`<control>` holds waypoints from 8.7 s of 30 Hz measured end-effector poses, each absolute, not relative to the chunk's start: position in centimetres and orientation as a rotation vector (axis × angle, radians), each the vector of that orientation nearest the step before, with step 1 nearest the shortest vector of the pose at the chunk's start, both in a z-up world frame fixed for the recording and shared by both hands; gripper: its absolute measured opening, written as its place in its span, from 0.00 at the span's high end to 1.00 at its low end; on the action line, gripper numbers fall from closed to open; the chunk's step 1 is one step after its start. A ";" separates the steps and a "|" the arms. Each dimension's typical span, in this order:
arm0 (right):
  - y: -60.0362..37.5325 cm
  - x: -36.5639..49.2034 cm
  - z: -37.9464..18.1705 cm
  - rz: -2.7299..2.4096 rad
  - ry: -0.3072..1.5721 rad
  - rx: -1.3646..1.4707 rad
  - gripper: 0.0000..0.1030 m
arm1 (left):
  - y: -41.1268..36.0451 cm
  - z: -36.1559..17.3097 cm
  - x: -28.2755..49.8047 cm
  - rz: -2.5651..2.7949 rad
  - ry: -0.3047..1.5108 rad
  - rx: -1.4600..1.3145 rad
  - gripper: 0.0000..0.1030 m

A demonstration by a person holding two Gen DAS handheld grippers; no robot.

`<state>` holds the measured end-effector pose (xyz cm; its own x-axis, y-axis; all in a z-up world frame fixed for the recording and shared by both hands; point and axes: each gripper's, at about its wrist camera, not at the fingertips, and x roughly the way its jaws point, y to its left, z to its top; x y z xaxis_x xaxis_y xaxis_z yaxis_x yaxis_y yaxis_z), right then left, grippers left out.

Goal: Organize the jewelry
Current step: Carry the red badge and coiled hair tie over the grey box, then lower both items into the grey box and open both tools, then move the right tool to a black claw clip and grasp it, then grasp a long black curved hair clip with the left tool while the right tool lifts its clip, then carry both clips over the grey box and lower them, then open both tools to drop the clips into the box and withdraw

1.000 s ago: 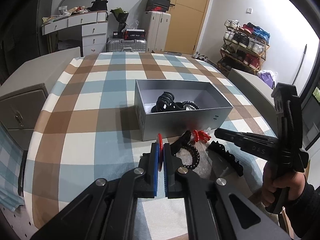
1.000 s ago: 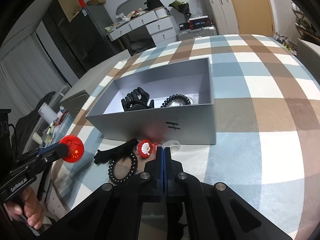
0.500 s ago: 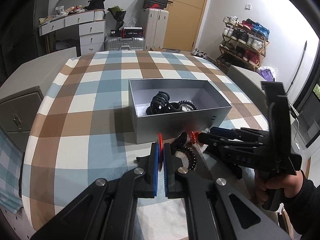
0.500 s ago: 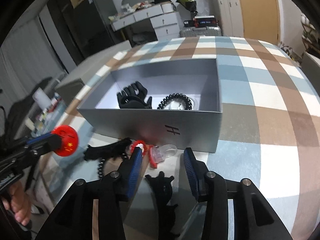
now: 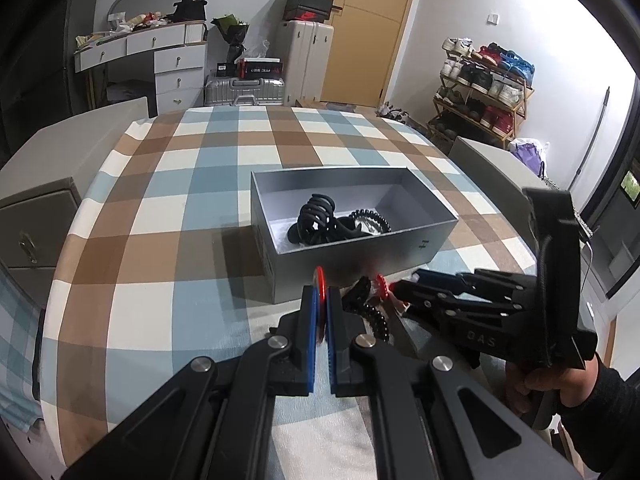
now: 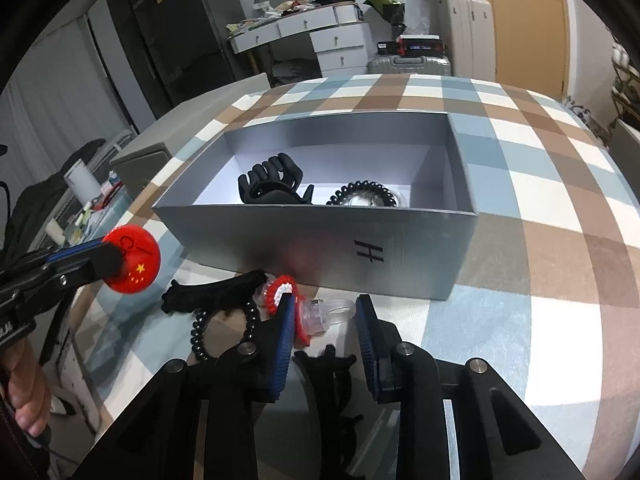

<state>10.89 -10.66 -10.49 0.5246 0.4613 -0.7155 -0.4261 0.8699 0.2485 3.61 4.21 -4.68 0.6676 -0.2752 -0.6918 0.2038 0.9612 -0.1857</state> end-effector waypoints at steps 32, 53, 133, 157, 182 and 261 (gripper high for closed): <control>-14.0 16.9 -4.2 0.641 0.636 0.226 0.72 | 0.5 -3.7 12.6 -0.394 0.806 -0.187 1.00; -13.9 16.8 -5.8 0.631 0.665 0.209 0.47 | 0.7 -3.9 12.0 -0.313 0.906 -0.165 0.59; -15.9 3.0 -9.5 0.559 0.687 0.010 0.84 | 2.0 -8.9 7.1 -0.163 1.001 -0.031 0.02; -16.0 2.4 -8.7 0.579 0.668 0.031 0.84 | -0.1 -8.8 5.5 -0.292 1.069 0.157 0.62; -15.7 4.2 -1.9 0.648 0.512 0.141 0.84 | 3.4 -2.2 3.8 -0.185 0.781 0.015 0.62; -16.5 5.4 -5.4 0.475 0.565 0.150 0.00 | 1.9 -7.3 4.8 -0.214 0.919 -0.092 0.24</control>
<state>5.39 -16.54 -5.41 0.7402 0.4719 -0.4790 -0.3912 0.8816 0.2640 4.77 1.86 -7.26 0.5868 -0.2226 -0.7785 0.1442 0.9748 -0.1700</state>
